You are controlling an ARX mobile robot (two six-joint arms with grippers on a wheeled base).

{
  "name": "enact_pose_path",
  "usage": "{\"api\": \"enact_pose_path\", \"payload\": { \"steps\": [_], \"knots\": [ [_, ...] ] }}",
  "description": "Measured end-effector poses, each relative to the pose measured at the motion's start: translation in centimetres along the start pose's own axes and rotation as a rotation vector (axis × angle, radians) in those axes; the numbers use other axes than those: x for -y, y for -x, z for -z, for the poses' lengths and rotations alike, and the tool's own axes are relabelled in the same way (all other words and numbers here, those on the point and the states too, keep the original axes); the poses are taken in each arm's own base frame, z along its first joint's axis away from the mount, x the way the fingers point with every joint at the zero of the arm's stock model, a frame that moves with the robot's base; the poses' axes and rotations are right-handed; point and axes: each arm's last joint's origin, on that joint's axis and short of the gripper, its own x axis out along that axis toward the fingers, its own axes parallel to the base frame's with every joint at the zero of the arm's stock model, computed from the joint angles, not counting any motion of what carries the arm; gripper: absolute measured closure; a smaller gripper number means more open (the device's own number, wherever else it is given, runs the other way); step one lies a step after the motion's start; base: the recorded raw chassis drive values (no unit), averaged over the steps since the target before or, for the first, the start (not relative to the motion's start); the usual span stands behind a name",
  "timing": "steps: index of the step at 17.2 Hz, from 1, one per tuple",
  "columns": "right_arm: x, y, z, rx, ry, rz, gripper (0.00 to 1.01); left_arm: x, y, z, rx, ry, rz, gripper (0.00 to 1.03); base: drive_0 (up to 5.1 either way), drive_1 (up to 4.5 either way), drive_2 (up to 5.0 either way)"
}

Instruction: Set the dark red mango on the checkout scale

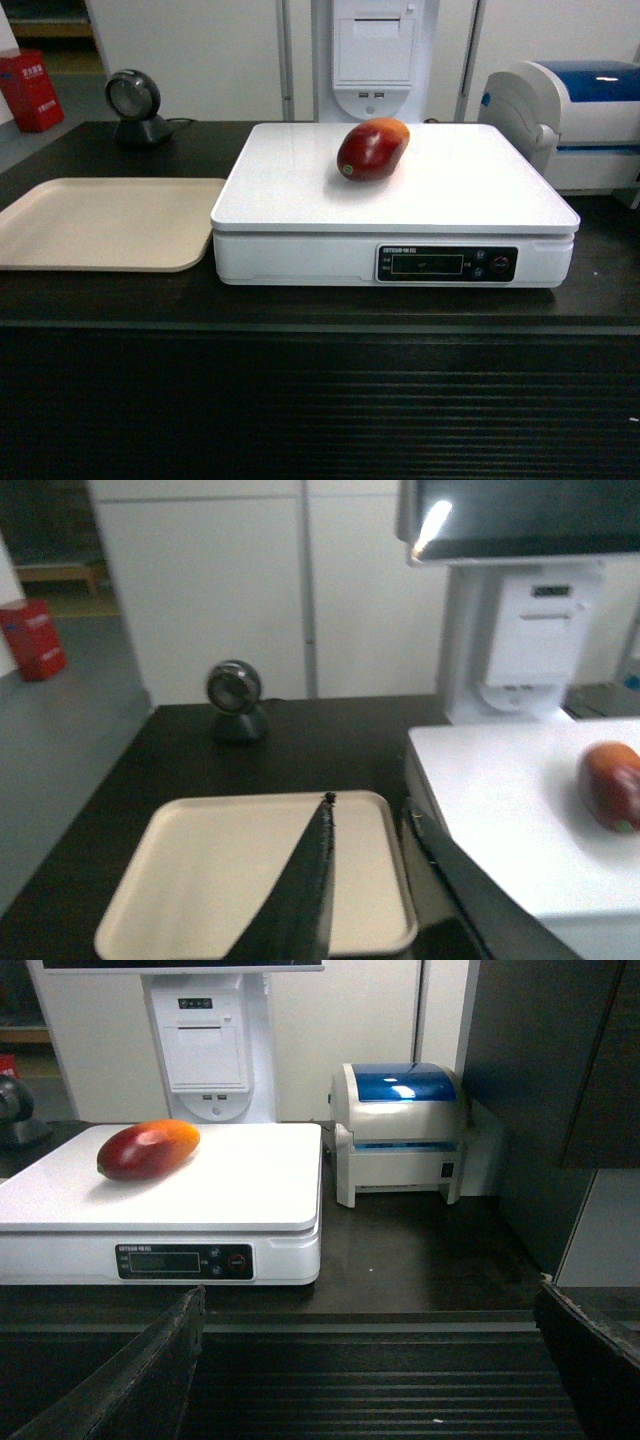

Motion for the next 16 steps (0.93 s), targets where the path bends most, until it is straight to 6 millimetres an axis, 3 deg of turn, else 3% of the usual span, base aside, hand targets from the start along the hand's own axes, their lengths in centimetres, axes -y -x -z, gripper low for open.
{"api": "enact_pose_path", "payload": {
  "steps": [2, 16],
  "knots": [
    [0.0, 0.0, 0.0, 0.000, 0.000, 0.001, 0.03, -0.6, 1.8, 2.6, -0.047, 0.002, -0.008, 1.02, 0.0, 0.00, 0.0],
    [0.0, 0.0, 0.0, 0.000, 0.000, 0.000, 0.03, -0.6, 8.4, 6.6, -0.041, 0.002, -0.004, 1.01, 0.0, 0.00, 0.0]
  ]
}}
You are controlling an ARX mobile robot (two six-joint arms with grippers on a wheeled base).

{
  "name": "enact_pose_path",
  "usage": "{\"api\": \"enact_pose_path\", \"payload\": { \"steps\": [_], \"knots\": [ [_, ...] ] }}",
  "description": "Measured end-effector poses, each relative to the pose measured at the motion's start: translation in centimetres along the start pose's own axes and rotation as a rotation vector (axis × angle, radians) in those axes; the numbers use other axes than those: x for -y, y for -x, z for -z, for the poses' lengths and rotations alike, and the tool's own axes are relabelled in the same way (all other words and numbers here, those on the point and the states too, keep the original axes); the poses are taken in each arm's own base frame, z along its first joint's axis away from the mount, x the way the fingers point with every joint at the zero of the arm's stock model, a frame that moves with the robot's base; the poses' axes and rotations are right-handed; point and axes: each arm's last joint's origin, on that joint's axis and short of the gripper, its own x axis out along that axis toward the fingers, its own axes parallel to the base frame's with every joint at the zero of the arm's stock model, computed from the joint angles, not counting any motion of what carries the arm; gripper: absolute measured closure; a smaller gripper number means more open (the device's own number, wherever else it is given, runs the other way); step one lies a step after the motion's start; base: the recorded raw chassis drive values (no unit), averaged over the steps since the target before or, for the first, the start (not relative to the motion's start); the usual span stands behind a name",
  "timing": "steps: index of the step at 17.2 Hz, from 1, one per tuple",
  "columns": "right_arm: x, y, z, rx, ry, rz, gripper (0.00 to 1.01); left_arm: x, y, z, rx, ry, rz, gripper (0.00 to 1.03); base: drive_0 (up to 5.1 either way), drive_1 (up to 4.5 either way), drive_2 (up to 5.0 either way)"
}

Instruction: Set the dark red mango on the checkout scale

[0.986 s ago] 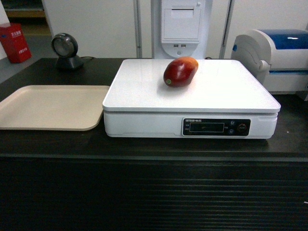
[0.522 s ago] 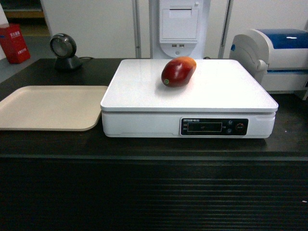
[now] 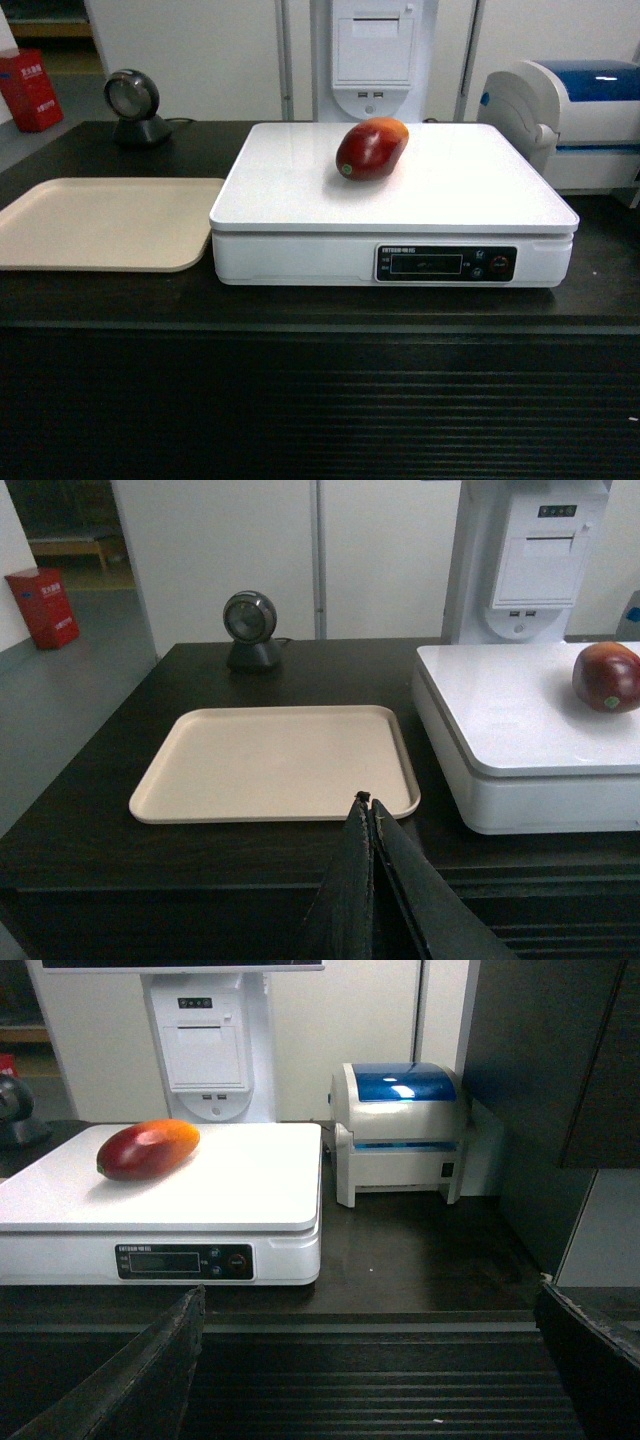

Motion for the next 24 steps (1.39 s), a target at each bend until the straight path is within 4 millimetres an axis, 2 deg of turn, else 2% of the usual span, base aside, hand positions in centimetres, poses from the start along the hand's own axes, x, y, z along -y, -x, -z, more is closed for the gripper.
{"api": "enact_pose_path", "payload": {
  "steps": [2, 3, 5, 21, 23, 24],
  "knots": [
    [0.0, 0.0, 0.0, 0.000, 0.000, 0.000, 0.03, 0.0, 0.5, 0.2, 0.003, 0.000, 0.000, 1.01, 0.0, 0.00, 0.0],
    [0.0, 0.0, 0.0, 0.000, 0.000, 0.000, 0.03, 0.0, 1.3, 1.1, 0.016, 0.000, 0.000, 1.01, 0.0, 0.00, 0.0],
    [0.0, 0.0, 0.0, 0.000, 0.000, 0.000, 0.03, 0.0, 2.4, 1.0, 0.017, 0.000, 0.000, 1.01, 0.0, 0.00, 0.0],
    [0.0, 0.0, 0.0, 0.000, 0.000, 0.000, 0.03, 0.0, 3.4, 1.0, 0.019, 0.000, 0.000, 1.01, 0.0, 0.00, 0.0],
    [0.0, 0.0, 0.0, 0.000, 0.000, 0.000, 0.03, 0.0, 4.3, 1.7, -0.027, 0.000, 0.000, 1.01, 0.0, 0.00, 0.0],
    [0.0, 0.0, 0.0, 0.000, 0.000, 0.000, 0.03, 0.0, 4.4, 1.4, 0.003, 0.000, 0.000, 1.01, 0.0, 0.00, 0.0]
  ]
}}
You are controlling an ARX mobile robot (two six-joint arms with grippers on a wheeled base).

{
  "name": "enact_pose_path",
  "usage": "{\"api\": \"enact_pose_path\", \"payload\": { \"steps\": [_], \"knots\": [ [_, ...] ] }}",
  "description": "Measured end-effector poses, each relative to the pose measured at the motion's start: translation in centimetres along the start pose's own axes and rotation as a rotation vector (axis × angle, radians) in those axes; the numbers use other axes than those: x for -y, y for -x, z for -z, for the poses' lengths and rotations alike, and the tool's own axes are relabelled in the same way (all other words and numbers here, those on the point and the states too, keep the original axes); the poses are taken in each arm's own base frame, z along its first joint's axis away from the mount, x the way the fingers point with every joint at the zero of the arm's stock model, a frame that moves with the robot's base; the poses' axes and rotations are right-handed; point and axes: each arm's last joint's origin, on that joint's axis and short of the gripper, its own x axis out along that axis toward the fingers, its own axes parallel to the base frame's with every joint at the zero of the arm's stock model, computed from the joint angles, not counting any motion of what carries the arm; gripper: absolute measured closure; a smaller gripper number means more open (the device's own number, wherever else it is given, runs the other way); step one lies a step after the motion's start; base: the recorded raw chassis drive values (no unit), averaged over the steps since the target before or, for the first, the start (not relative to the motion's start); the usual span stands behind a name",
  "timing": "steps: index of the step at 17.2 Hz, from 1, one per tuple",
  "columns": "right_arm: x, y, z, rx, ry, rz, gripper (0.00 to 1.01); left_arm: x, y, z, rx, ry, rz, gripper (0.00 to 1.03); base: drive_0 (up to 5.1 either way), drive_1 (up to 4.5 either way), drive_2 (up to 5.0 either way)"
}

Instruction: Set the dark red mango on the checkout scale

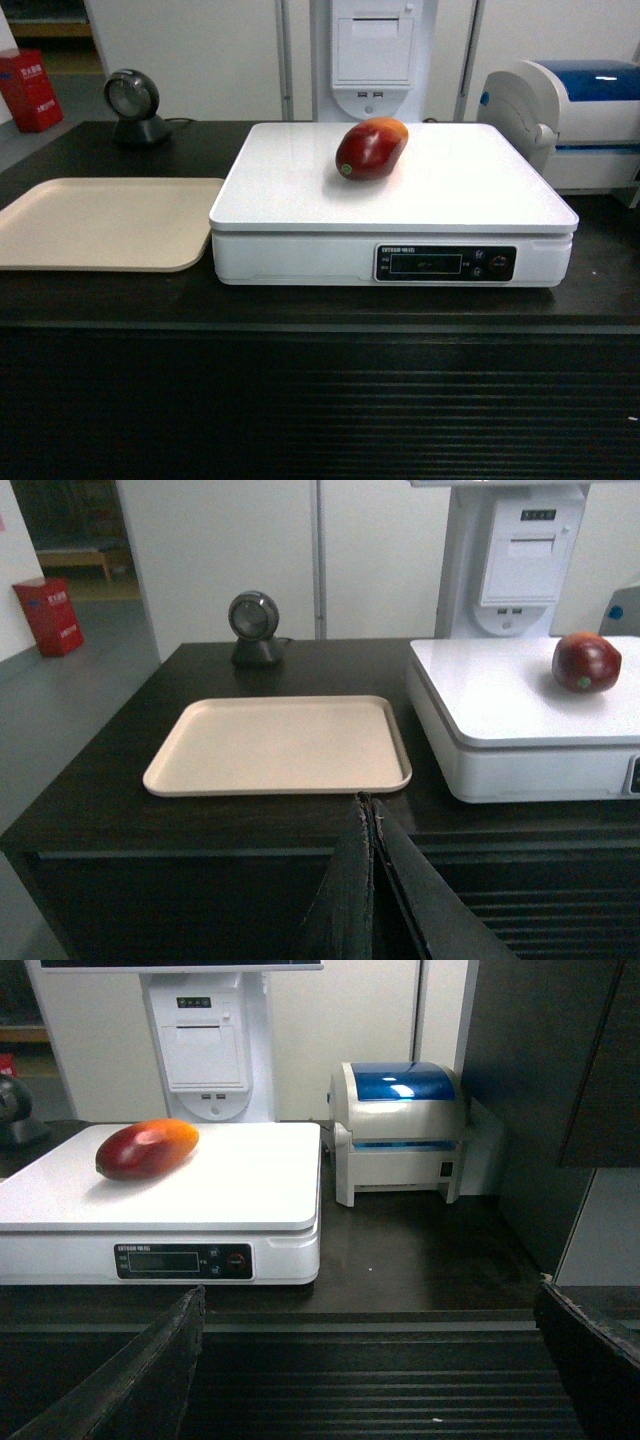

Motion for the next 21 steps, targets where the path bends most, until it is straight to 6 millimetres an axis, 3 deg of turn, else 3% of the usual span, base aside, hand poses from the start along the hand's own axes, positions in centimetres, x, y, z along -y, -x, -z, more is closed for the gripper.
{"api": "enact_pose_path", "payload": {
  "steps": [1, 2, 9, 10, 13, 21],
  "knots": [
    [0.00, 0.00, 0.00, 0.000, 0.000, 0.000, 0.03, 0.00, 0.00, -0.03, 0.003, 0.000, 0.000, 0.82, 0.0, 0.00, 0.0],
    [0.00, 0.00, 0.00, 0.000, 0.000, 0.000, 0.03, 0.00, 0.00, -0.03, 0.003, 0.000, 0.000, 0.69, 0.0, 0.00, 0.0],
    [0.00, 0.00, 0.00, 0.000, 0.000, 0.000, 0.03, 0.00, 0.00, -0.03, 0.003, 0.000, 0.000, 0.47, 0.0, 0.00, 0.0],
    [0.00, 0.00, 0.00, 0.000, 0.000, 0.000, 0.03, 0.00, 0.00, -0.03, 0.003, 0.000, 0.000, 0.40, 0.0, 0.00, 0.0],
    [0.00, 0.00, 0.00, 0.000, 0.000, 0.000, 0.03, 0.00, 0.00, -0.03, 0.003, 0.000, 0.000, 0.06, 0.0, 0.00, 0.0],
    [0.00, 0.00, 0.00, 0.000, 0.000, 0.000, 0.03, 0.00, 0.00, -0.03, 0.003, 0.000, 0.000, 0.05, 0.0, 0.00, 0.0]
  ]
}}
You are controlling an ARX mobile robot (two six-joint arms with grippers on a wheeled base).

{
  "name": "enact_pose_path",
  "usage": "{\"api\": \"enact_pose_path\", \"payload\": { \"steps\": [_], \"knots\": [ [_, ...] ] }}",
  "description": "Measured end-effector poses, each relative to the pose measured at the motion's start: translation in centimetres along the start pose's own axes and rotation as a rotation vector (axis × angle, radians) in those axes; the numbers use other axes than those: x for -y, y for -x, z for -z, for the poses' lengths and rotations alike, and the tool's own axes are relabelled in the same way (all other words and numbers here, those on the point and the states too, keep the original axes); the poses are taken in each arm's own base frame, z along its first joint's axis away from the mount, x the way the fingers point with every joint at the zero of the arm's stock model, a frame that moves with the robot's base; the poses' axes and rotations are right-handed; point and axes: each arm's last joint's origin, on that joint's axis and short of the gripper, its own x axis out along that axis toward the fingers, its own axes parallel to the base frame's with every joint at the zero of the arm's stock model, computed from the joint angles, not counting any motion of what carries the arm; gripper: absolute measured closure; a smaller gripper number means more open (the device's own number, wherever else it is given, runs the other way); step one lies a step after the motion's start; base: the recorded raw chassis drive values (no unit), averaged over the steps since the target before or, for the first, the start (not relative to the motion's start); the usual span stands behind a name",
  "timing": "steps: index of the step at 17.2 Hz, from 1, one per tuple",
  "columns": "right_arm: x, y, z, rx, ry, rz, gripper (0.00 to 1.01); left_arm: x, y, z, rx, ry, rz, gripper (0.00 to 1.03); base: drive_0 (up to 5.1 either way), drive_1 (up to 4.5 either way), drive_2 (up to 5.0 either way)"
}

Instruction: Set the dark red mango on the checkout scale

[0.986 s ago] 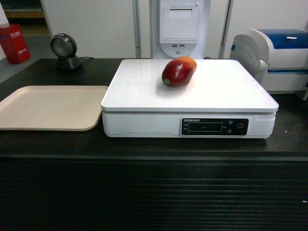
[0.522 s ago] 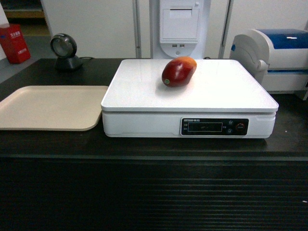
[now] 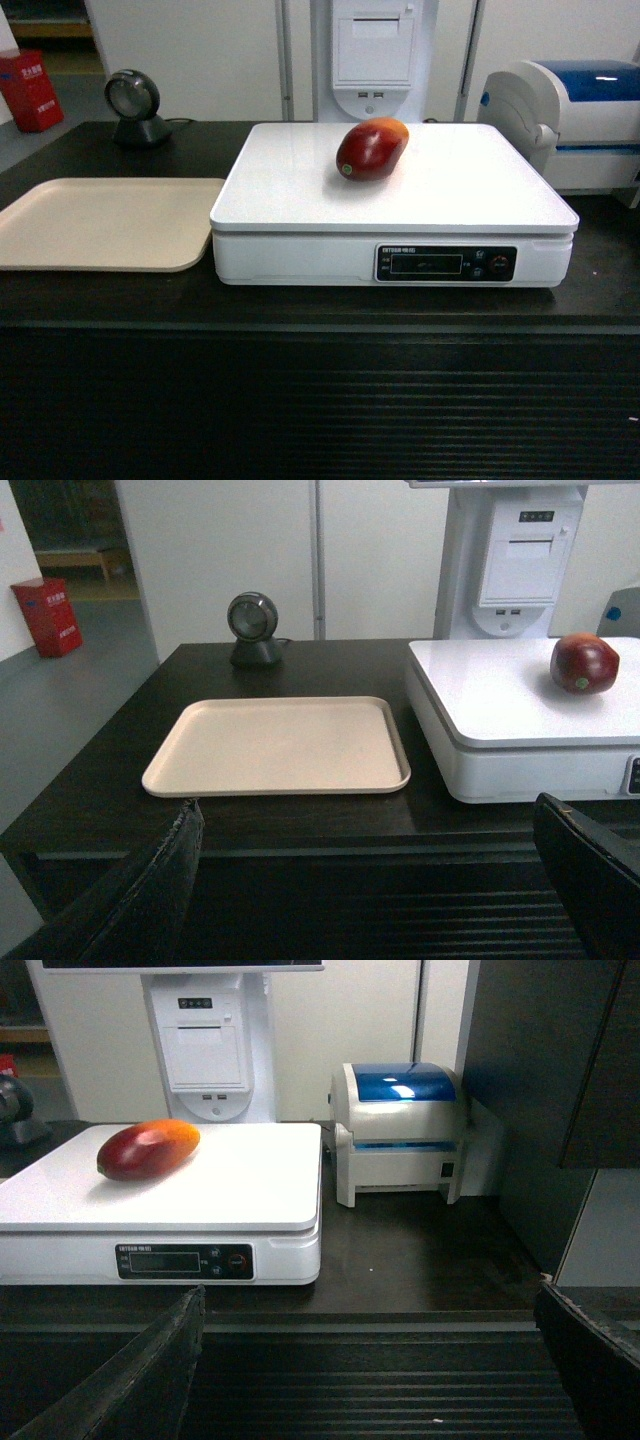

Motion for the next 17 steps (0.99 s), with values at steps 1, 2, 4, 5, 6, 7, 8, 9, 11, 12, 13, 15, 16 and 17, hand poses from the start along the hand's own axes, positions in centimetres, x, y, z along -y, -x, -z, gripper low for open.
{"api": "enact_pose_path", "payload": {
  "steps": [1, 2, 4, 5, 6, 7, 8, 9, 11, 12, 13, 15, 16, 17],
  "knots": [
    [0.00, 0.00, 0.00, 0.000, 0.000, 0.000, 0.03, 0.00, 0.00, 0.00, 0.000, 0.000, 0.000, 0.05, 0.0, 0.00, 0.0],
    [0.00, 0.00, 0.00, 0.000, 0.000, 0.000, 0.03, 0.00, 0.00, 0.00, 0.000, 0.000, 0.000, 0.05, 0.0, 0.00, 0.0],
    [0.00, 0.00, 0.00, 0.000, 0.000, 0.000, 0.03, 0.00, 0.00, 0.00, 0.000, 0.000, 0.000, 0.05, 0.0, 0.00, 0.0],
    [0.00, 0.00, 0.00, 0.000, 0.000, 0.000, 0.03, 0.00, 0.00, 0.00, 0.000, 0.000, 0.000, 0.05, 0.0, 0.00, 0.0],
    [0.00, 0.00, 0.00, 0.000, 0.000, 0.000, 0.03, 0.00, 0.00, 0.00, 0.000, 0.000, 0.000, 0.05, 0.0, 0.00, 0.0],
    [0.00, 0.00, 0.00, 0.000, 0.000, 0.000, 0.03, 0.00, 0.00, 0.00, 0.000, 0.000, 0.000, 0.05, 0.0, 0.00, 0.0],
    [0.00, 0.00, 0.00, 0.000, 0.000, 0.000, 0.03, 0.00, 0.00, 0.00, 0.000, 0.000, 0.000, 0.05, 0.0, 0.00, 0.0],
    [0.00, 0.00, 0.00, 0.000, 0.000, 0.000, 0.03, 0.00, 0.00, 0.00, 0.000, 0.000, 0.000, 0.05, 0.0, 0.00, 0.0],
    [0.00, 0.00, 0.00, 0.000, 0.000, 0.000, 0.03, 0.00, 0.00, 0.00, 0.000, 0.000, 0.000, 0.05, 0.0, 0.00, 0.0],
    [0.00, 0.00, -0.01, 0.001, 0.000, 0.000, 0.03, 0.00, 0.00, 0.00, 0.000, 0.000, 0.000, 0.05, 0.0, 0.00, 0.0],
    [0.00, 0.00, -0.02, 0.002, 0.000, 0.000, 0.03, 0.00, 0.00, -0.03, 0.003, 0.000, 0.000, 0.05, 0.0, 0.00, 0.0],
    [0.00, 0.00, -0.02, 0.002, 0.000, 0.000, 0.03, 0.00, 0.00, -0.02, 0.002, 0.000, 0.000, 0.05, 0.0, 0.00, 0.0],
    [0.00, 0.00, -0.02, 0.002, 0.000, 0.000, 0.03, 0.00, 0.00, -0.02, 0.002, 0.000, 0.000, 0.05, 0.0, 0.00, 0.0],
    [0.00, 0.00, -0.01, 0.002, 0.000, -0.001, 0.03, 0.00, 0.00, -0.02, 0.002, 0.000, 0.000, 0.05, 0.0, 0.00, 0.0]
  ]
}}
